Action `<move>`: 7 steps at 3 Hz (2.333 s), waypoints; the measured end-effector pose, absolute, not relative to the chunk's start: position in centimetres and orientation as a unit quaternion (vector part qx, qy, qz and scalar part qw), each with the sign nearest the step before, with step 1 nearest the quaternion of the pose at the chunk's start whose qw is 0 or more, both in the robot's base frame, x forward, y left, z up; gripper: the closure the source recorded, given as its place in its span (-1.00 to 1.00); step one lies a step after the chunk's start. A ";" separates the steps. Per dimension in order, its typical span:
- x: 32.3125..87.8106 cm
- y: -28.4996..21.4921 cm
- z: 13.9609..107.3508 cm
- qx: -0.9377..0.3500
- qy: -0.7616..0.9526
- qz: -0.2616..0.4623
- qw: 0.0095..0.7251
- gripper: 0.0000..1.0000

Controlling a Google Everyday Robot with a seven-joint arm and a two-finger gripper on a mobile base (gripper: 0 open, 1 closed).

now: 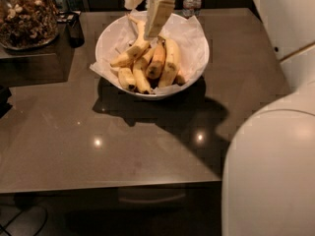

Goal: Pick banana from white bowl

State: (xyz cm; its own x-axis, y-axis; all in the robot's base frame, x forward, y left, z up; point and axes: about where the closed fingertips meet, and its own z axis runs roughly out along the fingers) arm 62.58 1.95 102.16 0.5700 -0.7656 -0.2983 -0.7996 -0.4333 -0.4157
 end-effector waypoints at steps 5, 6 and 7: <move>63.1 7.5 92.8 -0.887 0.404 0.110 0.194 -0.20; 64.0 8.0 93.4 -0.891 0.400 0.091 0.195 -0.24; 65.3 7.8 94.1 -0.891 0.404 0.071 0.195 -0.22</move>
Offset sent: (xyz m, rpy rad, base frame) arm -0.0031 0.0578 -0.0445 -0.0807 0.1235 0.2672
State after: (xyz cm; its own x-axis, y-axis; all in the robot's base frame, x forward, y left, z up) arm 65.27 7.78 94.05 0.6641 -0.6918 -0.2834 -0.7470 -0.5980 -0.2907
